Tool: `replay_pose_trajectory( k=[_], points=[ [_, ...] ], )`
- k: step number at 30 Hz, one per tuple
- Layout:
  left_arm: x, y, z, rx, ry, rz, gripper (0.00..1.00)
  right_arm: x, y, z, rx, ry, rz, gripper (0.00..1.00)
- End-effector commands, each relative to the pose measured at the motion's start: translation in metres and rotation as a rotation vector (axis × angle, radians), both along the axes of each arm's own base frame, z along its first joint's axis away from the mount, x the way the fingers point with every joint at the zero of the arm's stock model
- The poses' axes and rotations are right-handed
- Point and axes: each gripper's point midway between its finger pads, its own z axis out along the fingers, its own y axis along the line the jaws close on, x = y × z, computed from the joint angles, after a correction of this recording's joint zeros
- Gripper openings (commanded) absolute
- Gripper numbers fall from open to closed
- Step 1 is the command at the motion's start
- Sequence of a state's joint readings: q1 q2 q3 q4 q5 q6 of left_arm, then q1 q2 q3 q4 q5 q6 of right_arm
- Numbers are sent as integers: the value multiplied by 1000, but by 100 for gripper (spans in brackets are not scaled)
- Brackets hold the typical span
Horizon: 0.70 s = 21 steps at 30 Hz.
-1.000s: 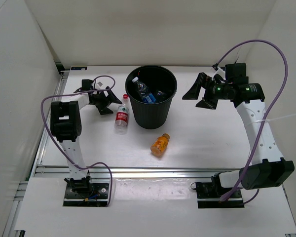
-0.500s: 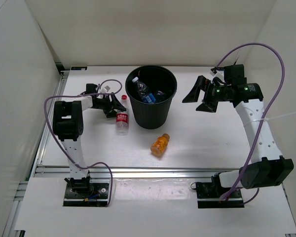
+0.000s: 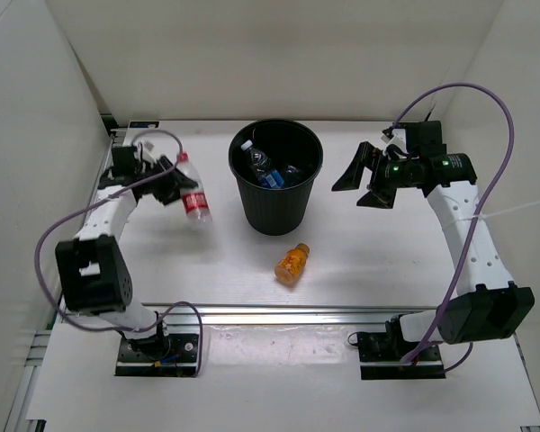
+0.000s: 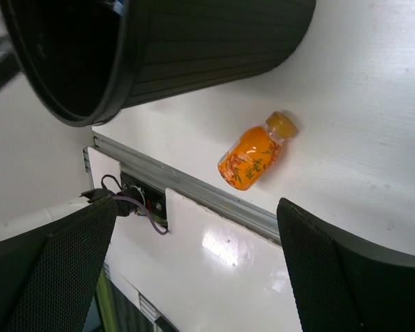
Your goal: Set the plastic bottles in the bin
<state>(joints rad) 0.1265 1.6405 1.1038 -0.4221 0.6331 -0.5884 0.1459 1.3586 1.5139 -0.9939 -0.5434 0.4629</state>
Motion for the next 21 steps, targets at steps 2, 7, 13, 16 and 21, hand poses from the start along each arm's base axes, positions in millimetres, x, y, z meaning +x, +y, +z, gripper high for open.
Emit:
replay_pose_trajectory(
  k=[2,7,13,16,21],
  points=[
    [30,1,151,79,-341,113,48,-2,3,-9,23,24,14,100],
    [60,-43,246,52,-538,46,51,-1,5,-9,39,22,15,100],
    [65,-173,287,20,-699,-238,56,7,8,-10,49,13,22,100],
    [53,-216,270,20,-693,-341,57,8,8,-9,54,9,16,100],
    [25,-229,250,73,-650,-389,100,5,6,-20,52,46,-21,100]
  ],
)
